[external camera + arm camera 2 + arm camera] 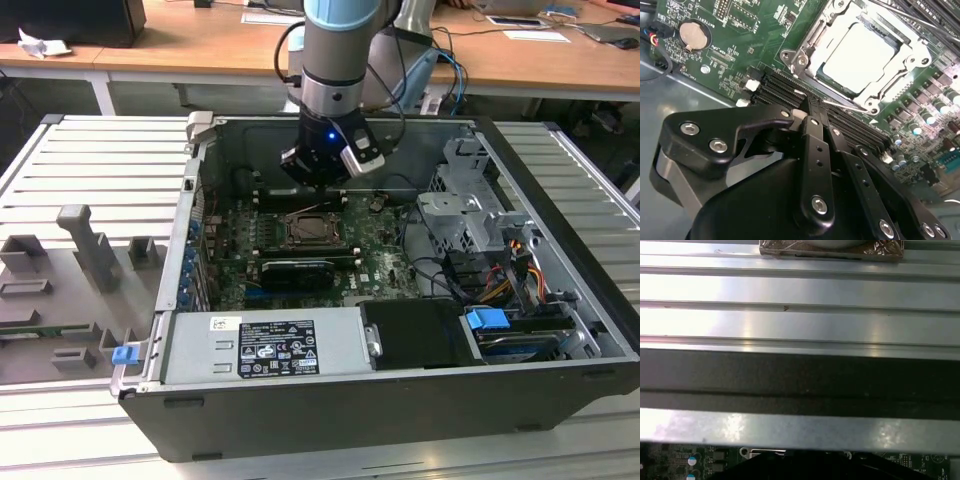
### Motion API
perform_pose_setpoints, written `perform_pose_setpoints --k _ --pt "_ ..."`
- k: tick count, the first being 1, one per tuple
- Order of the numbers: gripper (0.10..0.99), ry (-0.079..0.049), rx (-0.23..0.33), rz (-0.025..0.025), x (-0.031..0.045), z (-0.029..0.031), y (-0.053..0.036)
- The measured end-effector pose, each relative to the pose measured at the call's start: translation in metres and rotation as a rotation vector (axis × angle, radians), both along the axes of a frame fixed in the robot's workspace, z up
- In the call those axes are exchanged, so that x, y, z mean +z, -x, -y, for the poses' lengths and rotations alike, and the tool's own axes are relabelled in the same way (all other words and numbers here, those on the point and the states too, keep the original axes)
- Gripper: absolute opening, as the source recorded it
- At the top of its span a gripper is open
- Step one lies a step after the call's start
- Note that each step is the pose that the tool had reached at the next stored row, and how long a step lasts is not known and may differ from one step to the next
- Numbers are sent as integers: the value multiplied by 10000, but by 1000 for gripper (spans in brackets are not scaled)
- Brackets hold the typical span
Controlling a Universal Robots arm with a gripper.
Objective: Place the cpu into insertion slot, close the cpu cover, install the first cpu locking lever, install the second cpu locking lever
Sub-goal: 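Install the first cpu locking lever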
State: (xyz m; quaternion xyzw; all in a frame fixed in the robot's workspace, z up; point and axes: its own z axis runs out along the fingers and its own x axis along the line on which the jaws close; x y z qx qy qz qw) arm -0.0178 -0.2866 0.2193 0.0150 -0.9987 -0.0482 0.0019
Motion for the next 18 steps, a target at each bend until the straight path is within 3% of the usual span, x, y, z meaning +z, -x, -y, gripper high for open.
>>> perform_pose_setpoints --k 9,18 --pt "106 137 1 0 -106 0 -36" --pt "106 198 1 -4 -153 1 -52"
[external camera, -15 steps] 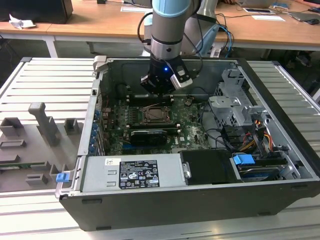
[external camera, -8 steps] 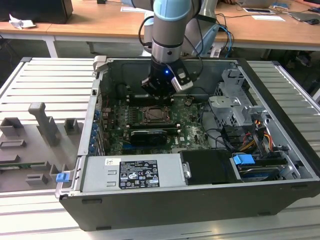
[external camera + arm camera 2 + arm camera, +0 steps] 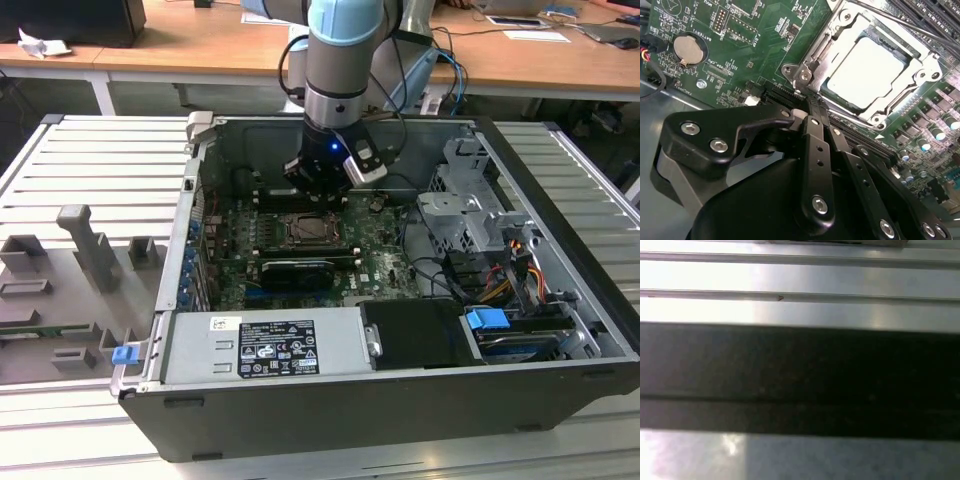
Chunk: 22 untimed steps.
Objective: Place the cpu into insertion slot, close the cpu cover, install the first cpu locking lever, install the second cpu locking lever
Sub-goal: 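Install the first cpu locking lever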
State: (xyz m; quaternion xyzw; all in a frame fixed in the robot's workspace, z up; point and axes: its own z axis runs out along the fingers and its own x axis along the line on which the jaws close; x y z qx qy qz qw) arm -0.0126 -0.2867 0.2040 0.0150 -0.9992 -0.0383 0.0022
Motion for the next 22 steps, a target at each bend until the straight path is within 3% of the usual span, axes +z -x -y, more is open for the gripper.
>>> perform_pose_setpoints --k 5,15,22 --pt "106 12 0 3 -15 -1 -3" --pt "106 15 1 6 33 -1 -4" --pt "106 208 1 4 15 -1 -4"
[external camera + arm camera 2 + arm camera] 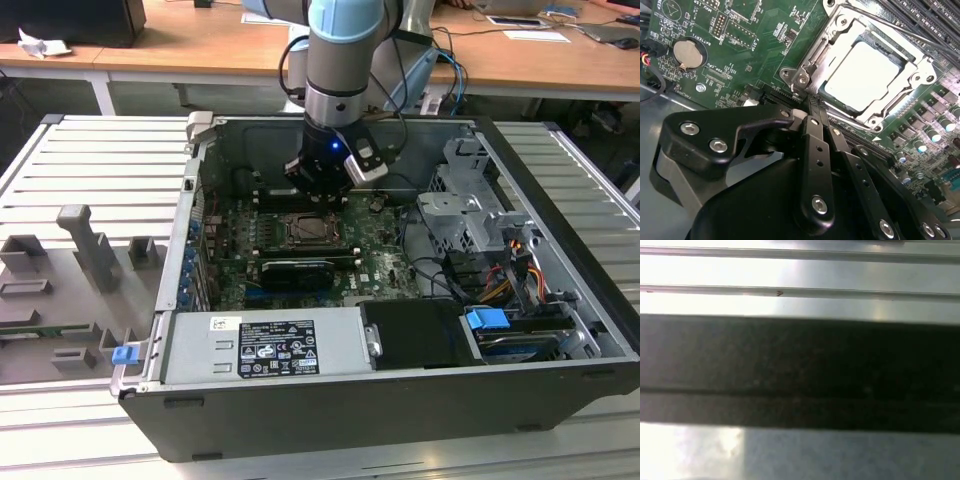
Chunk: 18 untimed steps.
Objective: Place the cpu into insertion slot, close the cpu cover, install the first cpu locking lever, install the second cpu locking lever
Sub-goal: 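Install the first cpu locking lever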
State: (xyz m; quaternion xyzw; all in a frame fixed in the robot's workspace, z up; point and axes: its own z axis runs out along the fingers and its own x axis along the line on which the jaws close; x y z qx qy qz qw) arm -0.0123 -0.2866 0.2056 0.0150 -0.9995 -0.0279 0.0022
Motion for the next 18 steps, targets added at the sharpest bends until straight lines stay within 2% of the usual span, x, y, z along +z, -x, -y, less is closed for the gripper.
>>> perform_pose_setpoints --k 10,18 --pt "106 137 0 -1 -25 0 0" --pt "106 161 -1 -2 -59 1 -1"
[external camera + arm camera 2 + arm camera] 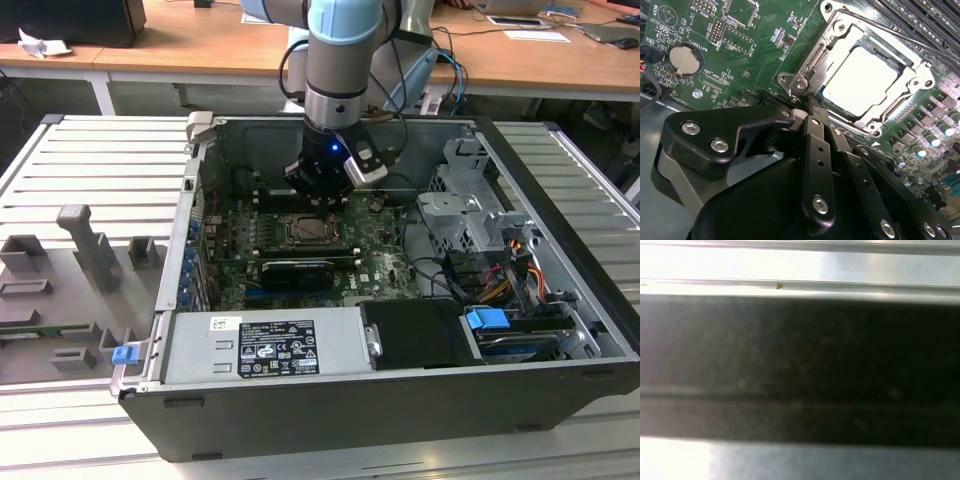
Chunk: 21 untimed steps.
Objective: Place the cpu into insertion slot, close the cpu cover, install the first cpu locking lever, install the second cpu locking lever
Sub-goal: 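Install the first cpu locking lever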
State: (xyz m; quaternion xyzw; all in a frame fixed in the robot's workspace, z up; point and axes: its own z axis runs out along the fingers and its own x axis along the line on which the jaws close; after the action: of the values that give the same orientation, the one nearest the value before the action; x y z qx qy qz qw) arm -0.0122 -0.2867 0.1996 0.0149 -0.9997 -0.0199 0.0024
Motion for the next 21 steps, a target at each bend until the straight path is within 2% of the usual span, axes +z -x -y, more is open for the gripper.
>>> perform_pose_setpoints --k 3,5,8,12,21 --pt "106 -127 2 -4 3 5 0" --pt "106 -291 1 0 -1 1 -2" --pt "106 -323 1 11 26 -3 -5" --pt "106 -308 1 3 149 -2 -4" --pt "106 -307 1 3 157 30 -4"
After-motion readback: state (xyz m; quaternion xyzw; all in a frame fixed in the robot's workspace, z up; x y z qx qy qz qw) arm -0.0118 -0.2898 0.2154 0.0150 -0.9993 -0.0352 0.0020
